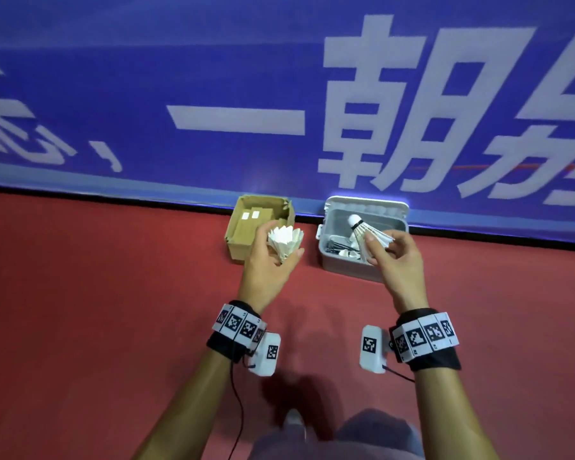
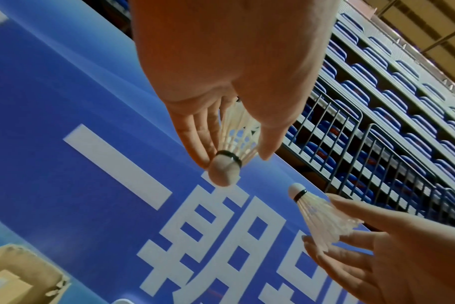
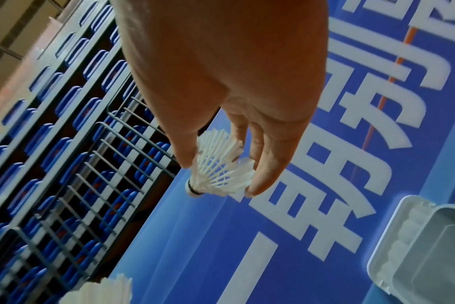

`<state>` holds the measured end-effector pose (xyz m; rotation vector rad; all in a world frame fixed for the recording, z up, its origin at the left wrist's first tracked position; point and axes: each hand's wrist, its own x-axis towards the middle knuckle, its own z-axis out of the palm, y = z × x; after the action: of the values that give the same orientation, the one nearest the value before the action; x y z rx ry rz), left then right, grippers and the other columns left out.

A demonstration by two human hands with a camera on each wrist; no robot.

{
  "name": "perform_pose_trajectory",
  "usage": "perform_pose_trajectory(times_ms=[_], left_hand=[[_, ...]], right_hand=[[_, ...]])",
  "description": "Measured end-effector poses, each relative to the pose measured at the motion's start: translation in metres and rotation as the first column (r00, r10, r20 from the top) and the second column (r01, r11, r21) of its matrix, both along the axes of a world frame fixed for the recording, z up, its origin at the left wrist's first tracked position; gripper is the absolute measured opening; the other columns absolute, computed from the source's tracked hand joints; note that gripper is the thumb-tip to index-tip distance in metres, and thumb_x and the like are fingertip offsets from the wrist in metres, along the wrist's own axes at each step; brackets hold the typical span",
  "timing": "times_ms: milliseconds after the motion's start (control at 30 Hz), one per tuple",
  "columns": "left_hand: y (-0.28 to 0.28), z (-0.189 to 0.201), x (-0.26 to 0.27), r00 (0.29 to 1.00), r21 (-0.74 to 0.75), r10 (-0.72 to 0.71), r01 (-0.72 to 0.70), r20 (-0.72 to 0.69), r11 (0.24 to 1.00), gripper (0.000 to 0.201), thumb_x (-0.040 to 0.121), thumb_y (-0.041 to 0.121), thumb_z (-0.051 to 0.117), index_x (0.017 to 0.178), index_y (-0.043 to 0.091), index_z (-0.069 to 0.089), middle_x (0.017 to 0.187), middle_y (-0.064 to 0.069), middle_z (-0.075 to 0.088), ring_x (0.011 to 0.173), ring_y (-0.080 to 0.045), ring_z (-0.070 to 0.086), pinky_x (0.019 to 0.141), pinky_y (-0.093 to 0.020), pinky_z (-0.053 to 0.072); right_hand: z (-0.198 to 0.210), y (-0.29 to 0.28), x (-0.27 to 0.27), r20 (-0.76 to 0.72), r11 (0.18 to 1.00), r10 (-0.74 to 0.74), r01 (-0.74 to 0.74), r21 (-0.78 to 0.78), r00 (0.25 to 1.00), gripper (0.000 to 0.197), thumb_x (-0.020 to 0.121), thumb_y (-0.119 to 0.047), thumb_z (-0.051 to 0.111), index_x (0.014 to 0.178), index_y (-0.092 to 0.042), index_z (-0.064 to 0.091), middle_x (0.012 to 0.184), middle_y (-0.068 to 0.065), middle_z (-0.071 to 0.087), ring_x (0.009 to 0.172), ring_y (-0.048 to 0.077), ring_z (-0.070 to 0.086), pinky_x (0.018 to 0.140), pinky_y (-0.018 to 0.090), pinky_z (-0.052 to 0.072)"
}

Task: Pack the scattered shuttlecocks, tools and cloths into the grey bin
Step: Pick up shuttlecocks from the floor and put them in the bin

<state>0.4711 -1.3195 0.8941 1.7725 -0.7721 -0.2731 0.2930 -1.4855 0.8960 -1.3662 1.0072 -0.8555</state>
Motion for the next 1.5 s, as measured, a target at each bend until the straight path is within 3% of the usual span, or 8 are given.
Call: perform_pose_trajectory(times_ms=[100,233,333,533,800,967,1267,1500], left_hand=[[-0.066,-0.008,0.027,0.997,0.034,-0.082,0.083,-0.014,0.996,0.069,0.075,0.024,0.09,0.13,0.031,0.05,0.116,0.009,0.063,0.098,-0.004,0.064,0.084,-0.019,0.053],[-0.147,-0.022,0.052,0.988,0.136,-0.153,0.15,0.015,0.979,0.057,0.071,0.038,0.093,0.112,0.035,0.054,0.107,0.01,0.064,0.093,-0.002,0.061,0.078,-0.009,0.045],[-0.211,-0.025,0.067,0.982,0.177,-0.186,0.181,0.013,0.968,0.053,0.072,0.051,0.089,0.106,0.035,0.052,0.098,0.009,0.064,0.08,-0.008,0.061,0.067,-0.016,0.046],[-0.33,-0.019,0.105,0.984,0.209,-0.175,0.166,0.026,0.964,0.048,0.077,0.066,0.077,0.103,0.035,0.052,0.096,0.012,0.068,0.09,-0.007,0.065,0.078,-0.03,0.054],[-0.42,-0.027,0.181,0.993,0.26,-0.115,0.105,0.022,0.96,0.049,0.079,0.025,0.085,0.111,0.029,0.049,0.091,0.008,0.065,0.081,-0.013,0.064,0.074,-0.038,0.056],[-0.475,-0.06,0.236,0.985,0.287,-0.161,0.173,-0.065,0.942,0.052,0.079,0.023,0.085,0.113,0.031,0.047,0.094,0.007,0.064,0.082,-0.014,0.064,0.074,-0.04,0.057],[-0.605,-0.122,0.323,0.909,0.445,-0.401,0.408,-0.114,0.798,0.053,0.087,0.031,0.075,0.131,0.029,0.044,0.113,0.005,0.063,0.099,-0.015,0.062,0.084,-0.031,0.052],[-0.668,-0.247,0.344,0.857,0.651,-0.46,0.489,-0.233,0.58,0.058,0.084,0.035,0.081,0.121,0.014,0.041,0.096,0.001,0.06,0.087,-0.02,0.062,0.06,-0.017,0.036]], right_hand=[[-0.003,-0.052,0.01,-0.011,0.996,-0.084,0.085,0.016,0.996,0.042,0.086,-0.033,0.082,0.112,-0.01,0.059,0.101,0.003,0.071,0.08,0.006,0.064,0.076,0.024,0.053],[-0.016,-0.121,0.026,0.006,0.992,-0.124,0.124,0.04,0.992,0.047,0.082,-0.039,0.085,0.114,-0.014,0.061,0.106,0.004,0.07,0.085,0.009,0.065,0.086,0.04,0.057],[-0.02,-0.188,0.044,0.003,0.992,-0.12,0.12,0.04,0.993,0.043,0.084,-0.035,0.084,0.116,-0.013,0.065,0.1,0.004,0.071,0.076,-0.001,0.065,0.082,0.041,0.061],[-0.005,-0.339,0.086,-0.014,0.997,-0.075,0.076,0.028,0.997,0.047,0.073,-0.057,0.085,0.102,-0.021,0.074,0.09,-0.006,0.075,0.092,0.019,0.073,0.093,0.051,0.059],[-0.023,-0.455,0.151,-0.023,0.997,-0.057,0.058,0.049,0.998,0.022,0.086,-0.042,0.08,0.099,-0.025,0.075,0.094,-0.004,0.074,0.089,0.012,0.067,0.087,0.041,0.057],[-0.062,-0.511,0.199,-0.127,0.993,-0.045,0.059,0.107,0.991,0.028,0.084,-0.047,0.08,0.095,-0.021,0.074,0.093,0.003,0.073,0.083,0.022,0.07,0.087,0.046,0.058],[-0.136,-0.593,0.238,-0.433,0.993,-0.09,0.116,0.034,0.897,0.034,0.084,-0.036,0.083,0.107,-0.015,0.07,0.1,-0.001,0.074,0.091,0.016,0.067,0.078,0.028,0.049],[-0.277,-0.619,0.236,-0.581,0.962,0.078,0.092,0.256,0.81,0.025,0.089,-0.027,0.079,0.102,-0.008,0.068,0.091,0.007,0.072,0.088,0.028,0.068,0.073,0.03,0.049]])
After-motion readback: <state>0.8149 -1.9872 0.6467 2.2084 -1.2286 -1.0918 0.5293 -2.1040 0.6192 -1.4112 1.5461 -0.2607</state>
